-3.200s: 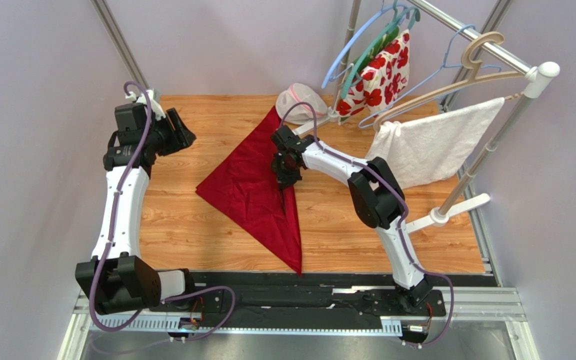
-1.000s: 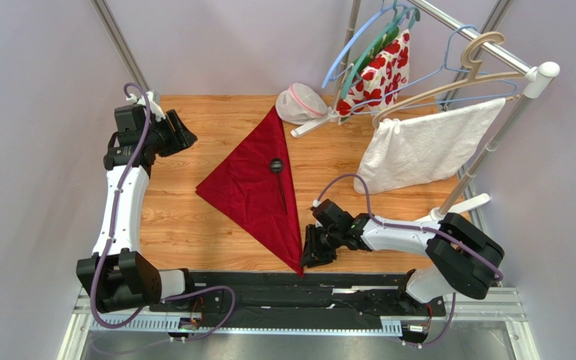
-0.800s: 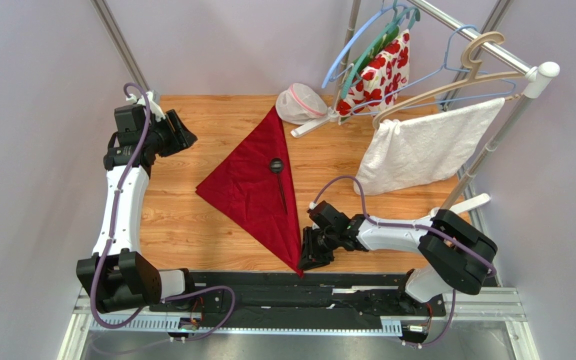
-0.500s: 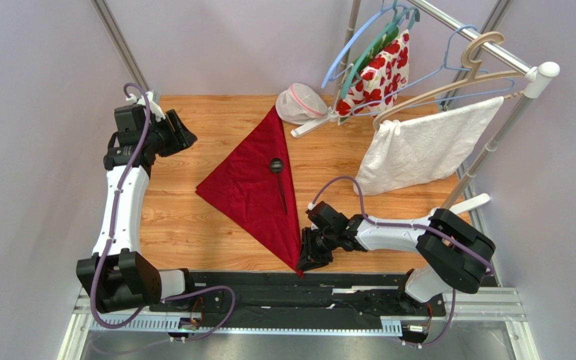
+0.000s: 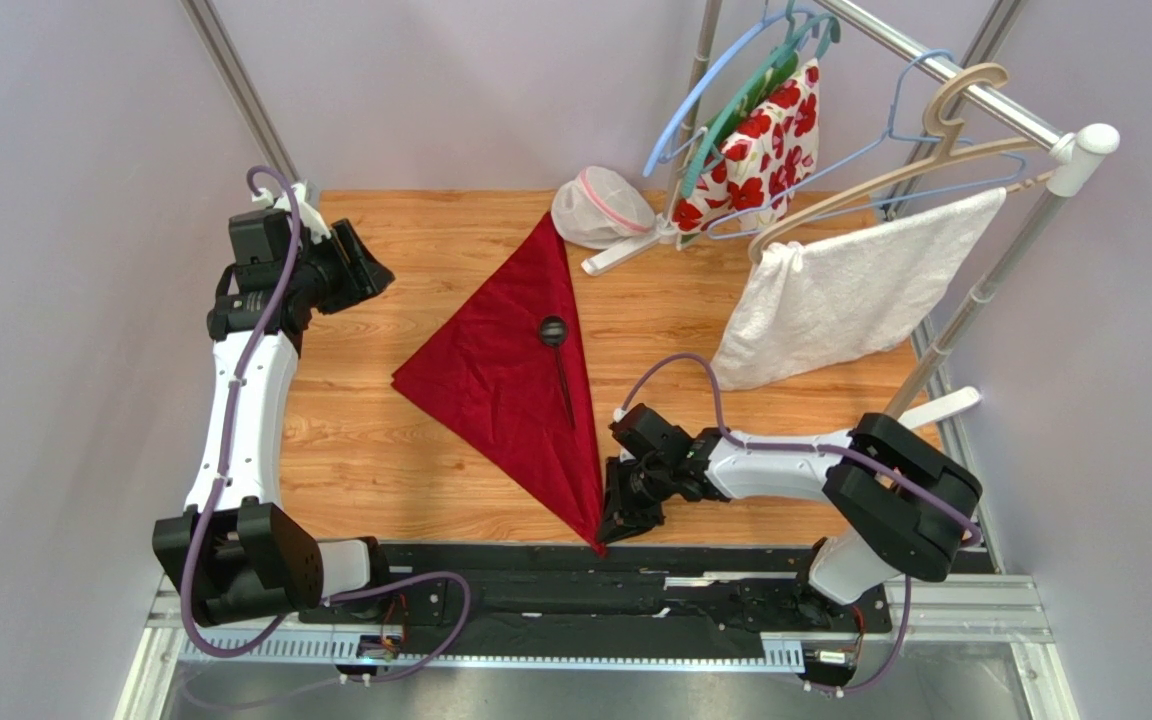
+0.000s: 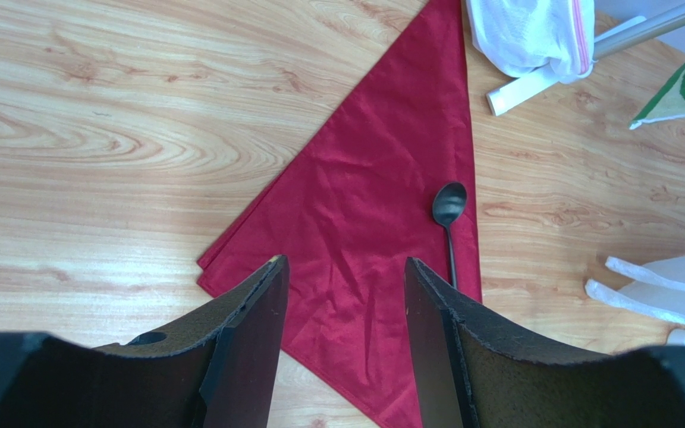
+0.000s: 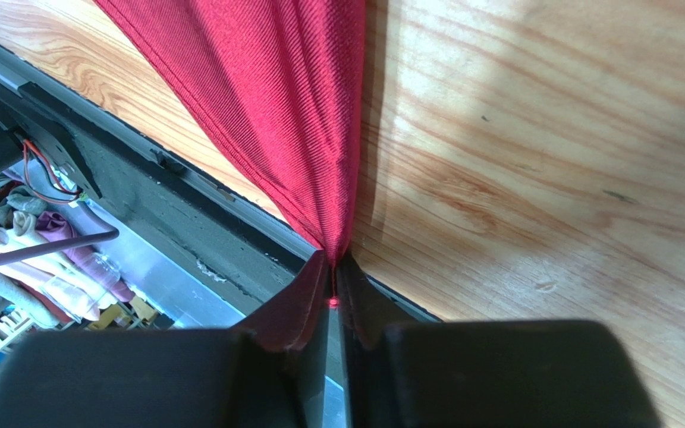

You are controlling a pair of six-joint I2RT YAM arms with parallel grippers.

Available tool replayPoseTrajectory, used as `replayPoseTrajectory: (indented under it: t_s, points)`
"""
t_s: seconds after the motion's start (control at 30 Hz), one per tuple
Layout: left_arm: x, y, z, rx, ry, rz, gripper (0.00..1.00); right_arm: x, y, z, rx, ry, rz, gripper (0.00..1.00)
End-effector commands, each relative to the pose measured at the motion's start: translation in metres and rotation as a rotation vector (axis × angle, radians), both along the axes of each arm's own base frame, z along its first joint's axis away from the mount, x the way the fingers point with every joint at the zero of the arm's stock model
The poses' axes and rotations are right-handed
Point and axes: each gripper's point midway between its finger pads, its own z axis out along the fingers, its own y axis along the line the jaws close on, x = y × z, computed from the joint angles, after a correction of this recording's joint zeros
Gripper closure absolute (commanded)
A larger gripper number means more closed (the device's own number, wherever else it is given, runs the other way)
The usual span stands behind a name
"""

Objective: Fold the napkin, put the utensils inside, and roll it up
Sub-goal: Fold the napkin

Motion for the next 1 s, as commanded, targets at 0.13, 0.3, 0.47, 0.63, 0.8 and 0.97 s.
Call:
replayPoseTrajectory:
  t_s: [0.13, 0.3, 0.47, 0.63, 0.8, 0.97]
  points:
    - [0.001, 0.001, 0.014, -0.002, -0.053, 0.0, 0.41, 0.001, -0.005, -0.001, -0.063, -0.013, 0.014, 1.0]
    - [0.001, 0.0, 0.013, -0.006, -0.052, -0.004, 0.41, 0.017, 0.005, 0.028, -0.041, -0.087, 0.009, 1.0]
    - [0.002, -0.001, 0.011, -0.011, -0.043, -0.009, 0.41, 0.046, 0.01, 0.051, -0.045, -0.155, -0.02, 1.0]
    - [0.003, -0.002, 0.009, -0.016, -0.039, -0.013, 0.41, 0.095, 0.021, 0.067, -0.037, -0.239, -0.041, 1.0]
    - [0.005, -0.001, 0.005, -0.018, -0.028, -0.013, 0.41, 0.154, 0.033, 0.081, -0.037, -0.329, -0.067, 1.0]
    - [0.006, -0.001, 0.0, -0.021, -0.014, -0.014, 0.41, 0.213, 0.043, 0.087, -0.05, -0.392, -0.084, 1.0]
